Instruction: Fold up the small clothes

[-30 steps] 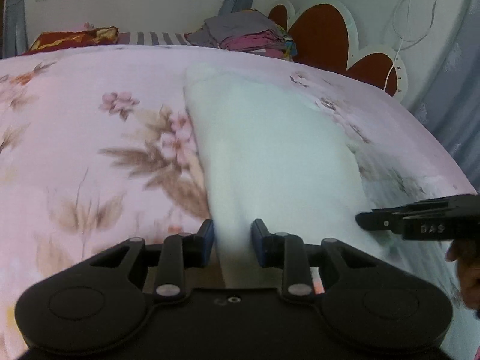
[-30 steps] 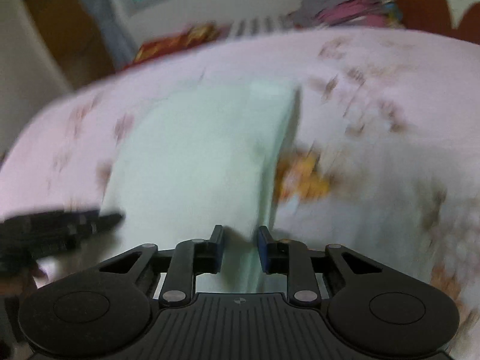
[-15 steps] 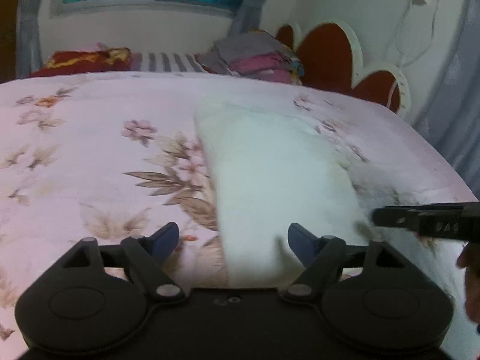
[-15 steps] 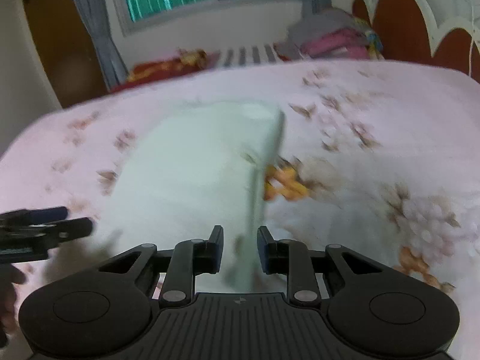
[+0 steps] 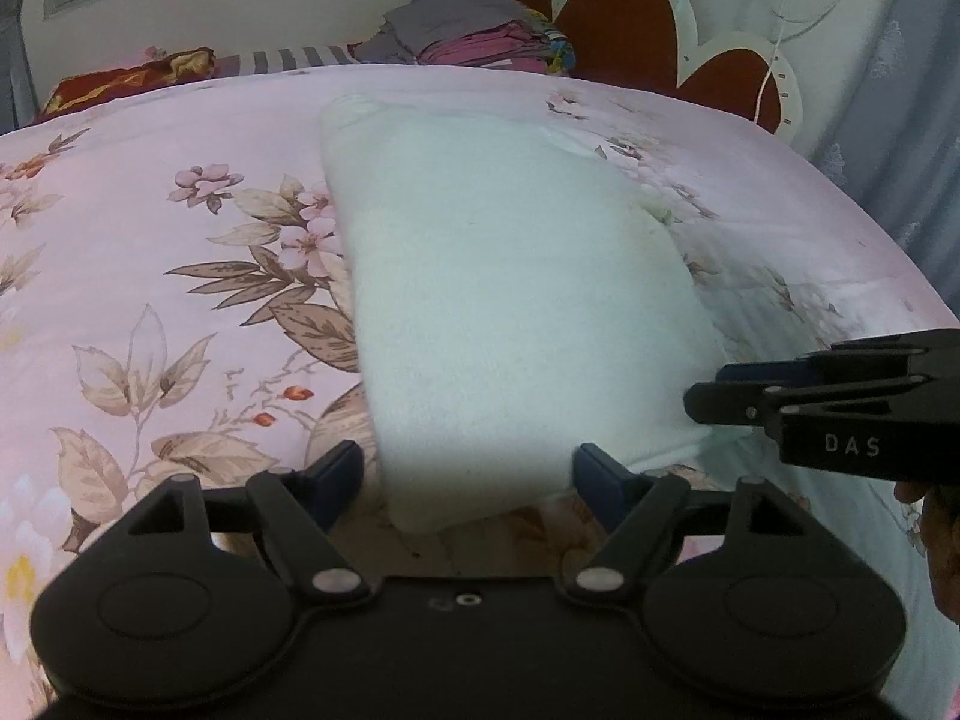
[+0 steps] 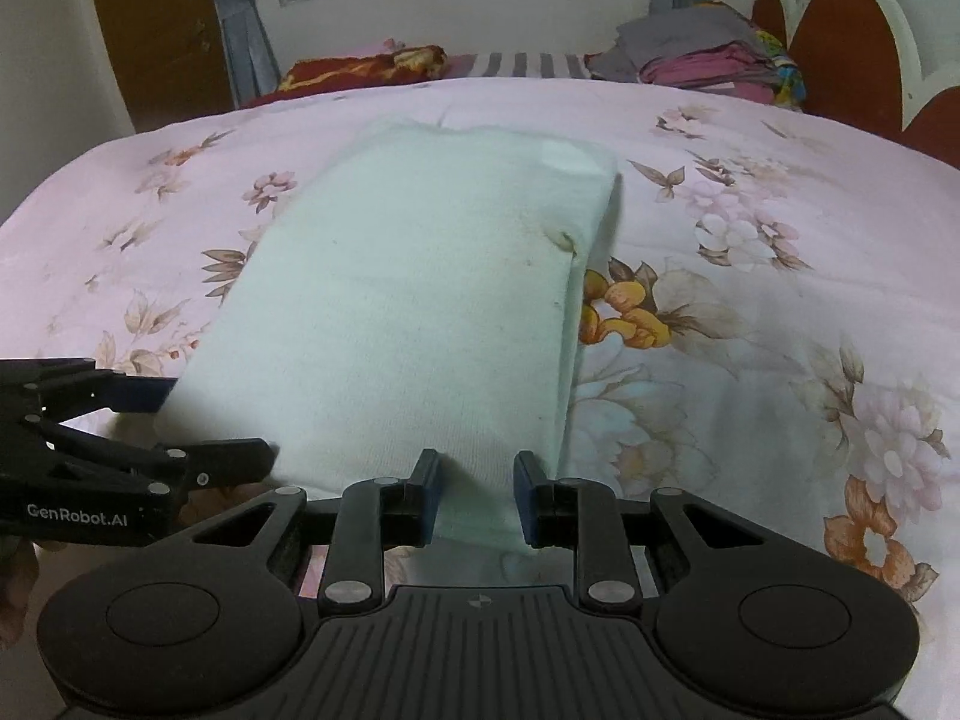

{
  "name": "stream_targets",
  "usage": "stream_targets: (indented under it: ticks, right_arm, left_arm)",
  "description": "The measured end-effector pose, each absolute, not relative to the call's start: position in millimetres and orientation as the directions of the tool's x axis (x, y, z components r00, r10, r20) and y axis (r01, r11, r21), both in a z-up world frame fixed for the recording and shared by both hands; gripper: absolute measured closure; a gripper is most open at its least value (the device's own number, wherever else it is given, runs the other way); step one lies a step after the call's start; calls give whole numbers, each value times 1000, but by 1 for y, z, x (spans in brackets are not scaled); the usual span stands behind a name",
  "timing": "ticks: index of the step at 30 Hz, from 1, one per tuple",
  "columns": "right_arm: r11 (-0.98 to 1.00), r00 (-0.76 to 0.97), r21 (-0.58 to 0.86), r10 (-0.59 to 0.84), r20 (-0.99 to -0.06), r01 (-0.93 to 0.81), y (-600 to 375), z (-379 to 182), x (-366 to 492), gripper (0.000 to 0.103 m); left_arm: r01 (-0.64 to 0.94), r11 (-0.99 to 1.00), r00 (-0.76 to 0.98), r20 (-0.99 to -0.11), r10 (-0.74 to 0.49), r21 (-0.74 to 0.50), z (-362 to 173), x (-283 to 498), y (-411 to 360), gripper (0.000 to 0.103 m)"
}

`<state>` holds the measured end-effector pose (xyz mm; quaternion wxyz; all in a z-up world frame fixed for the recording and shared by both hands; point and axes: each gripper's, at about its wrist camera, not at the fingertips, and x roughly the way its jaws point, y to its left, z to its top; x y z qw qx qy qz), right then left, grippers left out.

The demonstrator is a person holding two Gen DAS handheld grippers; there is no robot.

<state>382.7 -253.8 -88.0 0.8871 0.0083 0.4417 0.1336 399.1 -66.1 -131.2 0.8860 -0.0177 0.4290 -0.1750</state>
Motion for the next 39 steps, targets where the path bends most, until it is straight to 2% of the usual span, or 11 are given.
stream_targets:
  ticks: [6,8,9,11,13,18,21,23,28,34,39]
  right_arm:
    - [969,642,206,247,-726,-140,-273,-71,382,77]
    - [968,678,237,228,-699,-81,-285,-63,388,45]
    - [963,696,259,232,-680,-68,-290,-59,391,36]
    - [952,717,293,264,-645,-87,-295,-53,404,37]
    - [949,722,296,282,-632,-111,-292,-50,424,49]
    - [954,683,262,289,-671,-146,-273,-60,470,50]
    - [990,670,102,139,-729,-95,-277,-84,482,56]
    - [968,646,249,209,-734,-29,-308,-94,486,56]
    - [919,687,394,304,-660,-28,-340,-79,480,55]
    - [752,590,659,526,-612,14,-367,-105,499,38]
    - [671,525,742,626,-577,16,-368,-124,511,37]
  left_arm:
    - [214,954,641,-706,-300,-211,-111,404,-52,18]
    - [166,957,672,-683,-286,-237,-104,415,-43,16]
    - [150,960,682,-678,-275,-238,-100,423,-42,16]
    - [144,958,694,-665,-276,-247,-96,443,-40,28]
    - [135,954,677,-678,-288,-269,-98,466,-40,35]
    - [125,960,644,-716,-270,-249,-115,493,-52,33]
    - [118,966,623,-741,-251,-228,-124,494,-56,23]
    - [122,968,629,-738,-245,-217,-122,490,-56,23]
    - [116,964,635,-728,-258,-241,-118,490,-52,22]
    - [74,901,606,-698,-381,-428,-123,504,-41,23]
    - [16,854,587,-687,-429,-520,-134,514,-33,31]
